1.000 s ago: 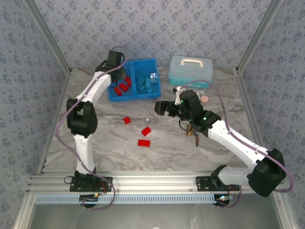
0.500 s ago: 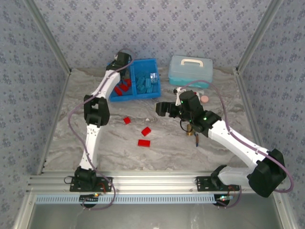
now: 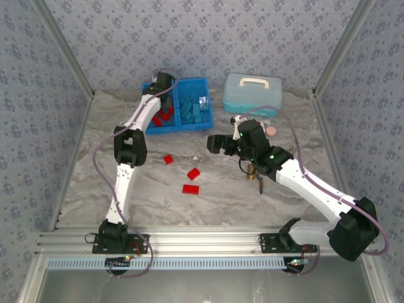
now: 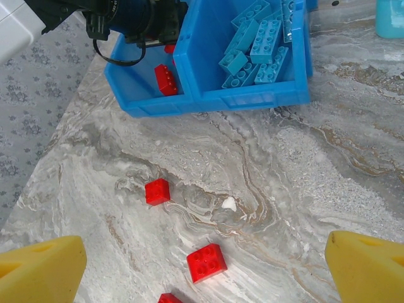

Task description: Sort the legos into containers by color

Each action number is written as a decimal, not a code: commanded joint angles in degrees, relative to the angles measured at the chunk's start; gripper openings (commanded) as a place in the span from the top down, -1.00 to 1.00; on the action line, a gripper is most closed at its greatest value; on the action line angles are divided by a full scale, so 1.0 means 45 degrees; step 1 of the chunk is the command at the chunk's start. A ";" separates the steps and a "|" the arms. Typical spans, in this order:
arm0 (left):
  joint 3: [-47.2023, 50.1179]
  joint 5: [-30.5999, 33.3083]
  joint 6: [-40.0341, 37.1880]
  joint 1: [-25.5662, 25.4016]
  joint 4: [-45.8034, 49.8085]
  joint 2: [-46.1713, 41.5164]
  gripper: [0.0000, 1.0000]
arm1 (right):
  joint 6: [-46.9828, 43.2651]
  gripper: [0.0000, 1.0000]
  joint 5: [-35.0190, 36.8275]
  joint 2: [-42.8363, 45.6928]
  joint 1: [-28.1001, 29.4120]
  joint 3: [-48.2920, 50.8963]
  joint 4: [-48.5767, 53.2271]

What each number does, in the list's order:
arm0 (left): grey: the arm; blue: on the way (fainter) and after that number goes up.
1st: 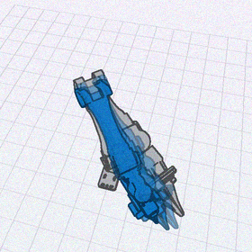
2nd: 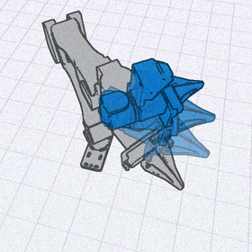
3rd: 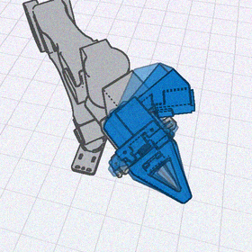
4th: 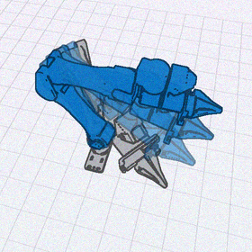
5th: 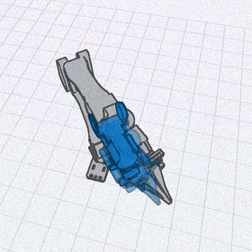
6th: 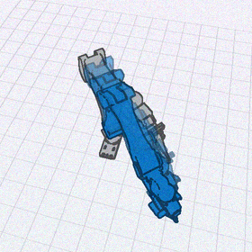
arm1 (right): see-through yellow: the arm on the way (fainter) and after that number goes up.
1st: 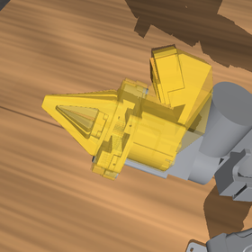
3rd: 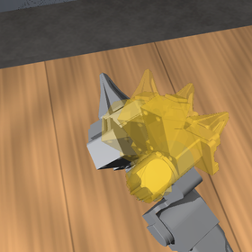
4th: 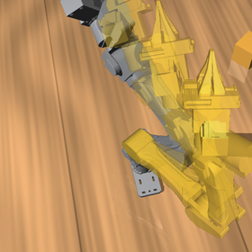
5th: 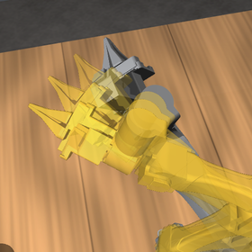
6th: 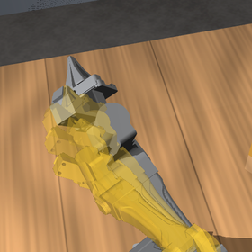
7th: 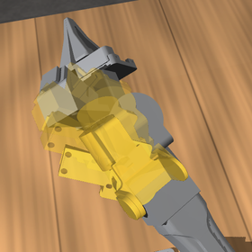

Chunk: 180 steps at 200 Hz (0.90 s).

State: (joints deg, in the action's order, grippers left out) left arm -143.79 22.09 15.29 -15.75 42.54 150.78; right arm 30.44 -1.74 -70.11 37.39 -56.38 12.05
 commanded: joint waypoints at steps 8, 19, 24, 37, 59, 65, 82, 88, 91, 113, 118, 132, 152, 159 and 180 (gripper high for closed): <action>-0.0448 -0.0293 0.0316 0.0077 0.0608 -0.0906 0.04 | -0.0001 -1.00 0.0111 0.0208 -0.0064 -0.0208 0.0225; -0.0417 -0.0559 0.0442 0.0044 0.0754 -0.1356 0.04 | 0.0030 -1.00 0.0109 0.0223 -0.0048 -0.0201 0.0212; -0.0349 -0.0690 0.0496 0.0004 0.0832 -0.1610 0.04 | 0.0048 -1.00 0.0113 0.0199 -0.0049 -0.0203 0.0202; 0.0038 -0.0930 0.0561 -0.0110 0.0907 -0.2405 0.04 | 0.0071 -1.00 0.0093 0.0208 -0.0058 -0.0191 0.0197; 0.1884 -0.1329 0.0612 -0.0408 0.0442 -0.4294 0.04 | 0.0111 -1.00 0.0041 0.0208 -0.0046 -0.0206 0.0207; 0.2700 -0.1453 0.0619 -0.0495 0.0154 -0.4971 0.04 | 0.0111 -1.00 0.0052 0.0208 -0.0057 -0.0205 0.0228; 0.5057 -0.1594 0.0673 -0.0774 -0.0707 -0.6838 0.04 | 0.0126 -1.00 0.0039 0.0228 -0.0047 -0.0204 0.0227; 0.5838 -0.1620 0.0780 -0.0855 -0.0743 -0.7503 0.05 | 0.0150 -1.00 0.0035 0.0237 -0.0037 -0.0177 0.0229; 0.6261 -0.1633 0.0850 -0.0897 -0.0948 -0.7793 0.05 | 0.0168 -1.00 0.0032 0.0246 -0.0055 -0.0177 0.0221; 0.9479 -0.1717 0.1678 -0.1061 -0.1616 -1.0173 0.04 | 0.0252 -1.00 0.0038 0.0286 -0.0008 -0.0108 0.0174; 1.0220 -0.1775 0.1941 -0.1080 -0.1737 -1.0737 0.04 | 0.0286 -1.00 0.0045 0.0290 -0.0013 -0.0082 0.0155; 1.2305 -0.1903 0.2727 -0.1201 -0.2250 -1.2187 0.04 | 0.0334 -1.00 0.0027 0.0286 -0.0027 -0.0039 0.0085; 1.4878 -0.1908 0.3922 -0.1530 -0.2762 -1.3791 0.02 | 0.0340 -1.00 0.0005 0.0233 -0.0016 -0.0012 -0.0077; 1.5617 -0.1916 0.4395 -0.1646 -0.2827 -1.4156 0.01 | 0.0314 -1.00 -0.0019 0.0199 -0.0012 -0.0027 -0.0099; 1.7211 -0.1867 0.5560 -0.1866 -0.2846 -1.4686 -0.06 | 0.0331 -1.00 -0.0128 0.0067 -0.0041 -0.0071 -0.0207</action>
State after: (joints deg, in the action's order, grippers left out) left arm -72.66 14.26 31.53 -22.74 31.46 86.80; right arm 31.11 -1.78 -70.11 37.39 -56.38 11.97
